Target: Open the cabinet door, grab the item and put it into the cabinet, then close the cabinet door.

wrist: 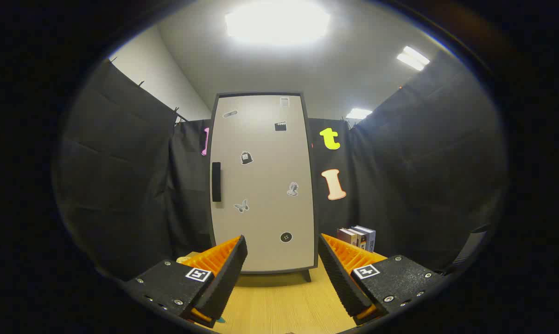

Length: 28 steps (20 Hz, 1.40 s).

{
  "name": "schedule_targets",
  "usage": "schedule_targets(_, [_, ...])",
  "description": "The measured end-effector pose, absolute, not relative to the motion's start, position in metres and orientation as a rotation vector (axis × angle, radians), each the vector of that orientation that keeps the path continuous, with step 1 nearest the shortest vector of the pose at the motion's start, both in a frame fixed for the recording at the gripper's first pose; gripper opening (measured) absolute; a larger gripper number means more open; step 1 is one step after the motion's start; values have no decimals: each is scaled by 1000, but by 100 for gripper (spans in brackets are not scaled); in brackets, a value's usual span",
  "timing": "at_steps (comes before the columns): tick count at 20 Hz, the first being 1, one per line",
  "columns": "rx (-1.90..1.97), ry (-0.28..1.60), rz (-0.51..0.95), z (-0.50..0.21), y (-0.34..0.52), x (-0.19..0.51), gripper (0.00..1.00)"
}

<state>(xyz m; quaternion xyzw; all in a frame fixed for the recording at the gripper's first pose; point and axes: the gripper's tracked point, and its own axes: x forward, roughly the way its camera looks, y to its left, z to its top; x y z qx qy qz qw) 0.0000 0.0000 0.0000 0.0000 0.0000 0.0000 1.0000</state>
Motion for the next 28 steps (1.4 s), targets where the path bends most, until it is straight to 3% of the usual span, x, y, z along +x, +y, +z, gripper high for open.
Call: schedule_targets(28, [-4, 46, 69, -2, 45, 20, 95])
